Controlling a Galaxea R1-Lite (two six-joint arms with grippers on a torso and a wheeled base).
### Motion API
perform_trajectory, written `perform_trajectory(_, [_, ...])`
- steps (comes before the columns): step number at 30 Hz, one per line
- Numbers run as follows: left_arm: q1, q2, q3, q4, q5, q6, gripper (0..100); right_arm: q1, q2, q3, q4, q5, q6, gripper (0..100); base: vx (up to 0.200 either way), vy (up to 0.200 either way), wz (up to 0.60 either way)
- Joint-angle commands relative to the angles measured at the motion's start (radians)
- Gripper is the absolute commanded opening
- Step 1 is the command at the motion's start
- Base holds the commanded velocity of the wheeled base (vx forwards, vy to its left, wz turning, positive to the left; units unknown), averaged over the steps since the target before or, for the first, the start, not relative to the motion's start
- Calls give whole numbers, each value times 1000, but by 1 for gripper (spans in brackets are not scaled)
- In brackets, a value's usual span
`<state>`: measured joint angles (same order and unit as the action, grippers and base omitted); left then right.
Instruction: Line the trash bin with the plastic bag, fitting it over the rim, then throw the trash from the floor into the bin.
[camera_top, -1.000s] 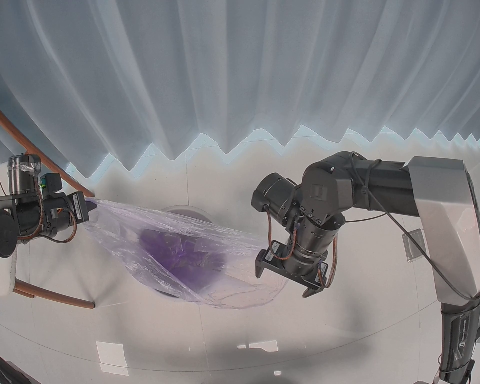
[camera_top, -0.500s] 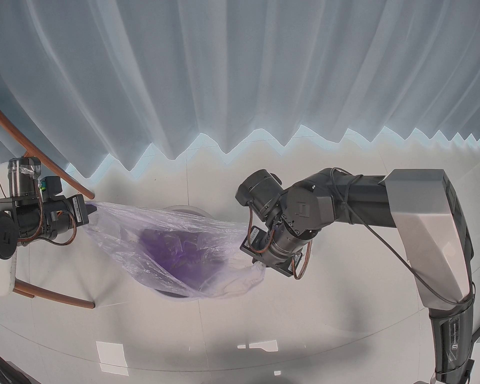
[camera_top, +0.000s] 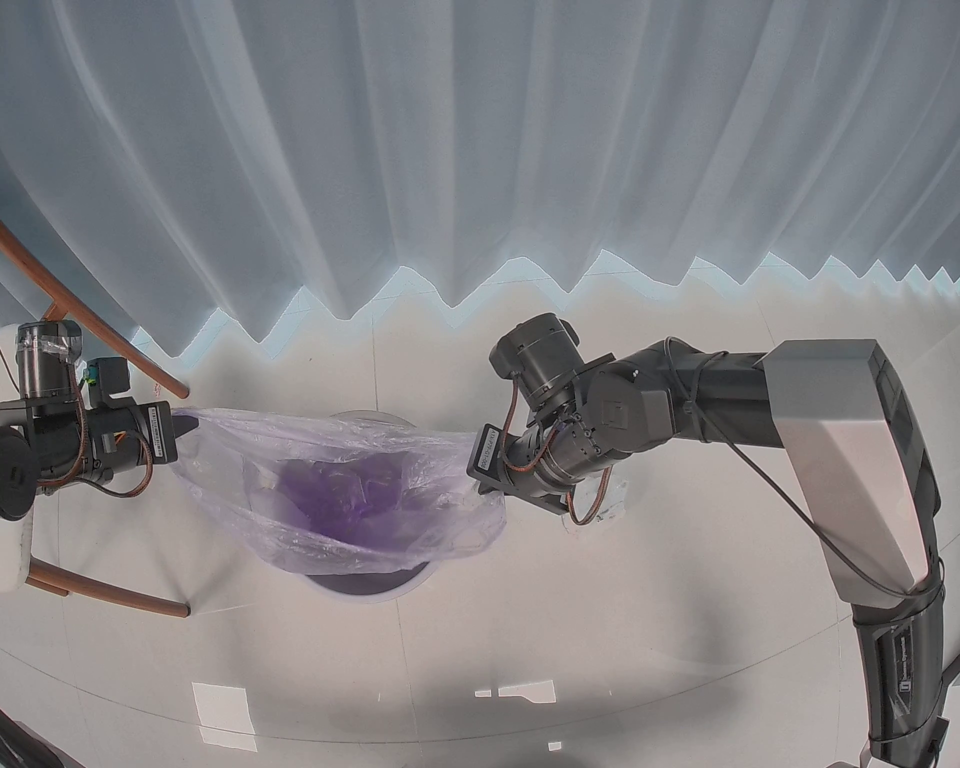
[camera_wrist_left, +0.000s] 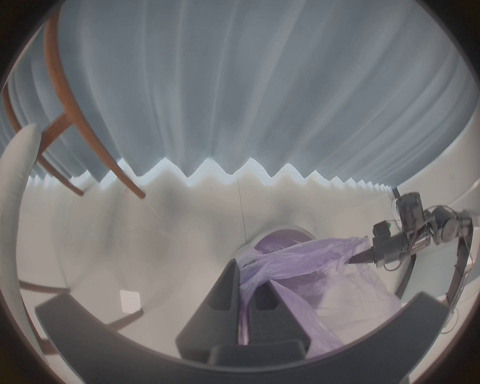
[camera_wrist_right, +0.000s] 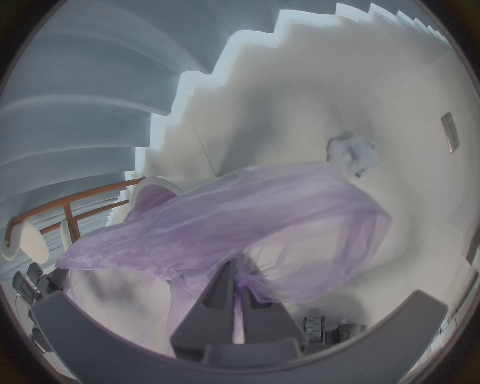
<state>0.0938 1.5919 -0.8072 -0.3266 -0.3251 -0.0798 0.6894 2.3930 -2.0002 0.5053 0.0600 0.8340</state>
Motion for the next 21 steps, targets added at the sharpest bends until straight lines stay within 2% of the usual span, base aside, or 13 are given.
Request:
perform_trajectory(1, [-2,48,-26,-46,3,31,0,-34,38,0,-41,15,-36,0,0,0,0])
perform_trajectory(4, [-3,57,-52,-74,3,23,0,-56,32,0,-87,21,-66,0,0,0,0])
perform_trajectory(8, [-29,40,-20,-68,-8,-12,0,-68,23,0,-128,6,-75,0,0,0,0])
perform_trajectory(12, [-51,14,30,-71,-5,-21,0,-68,-23,0,-136,-85,-58,0,0,0,0])
perform_trajectory(16, [-59,5,63,-74,-3,-23,0,-70,-26,0,-156,-121,-35,0,0,0,0])
perform_trajectory(21, [-66,-23,111,-74,0,-25,0,-53,-5,0,-324,-117,-26,0,0,0,0])
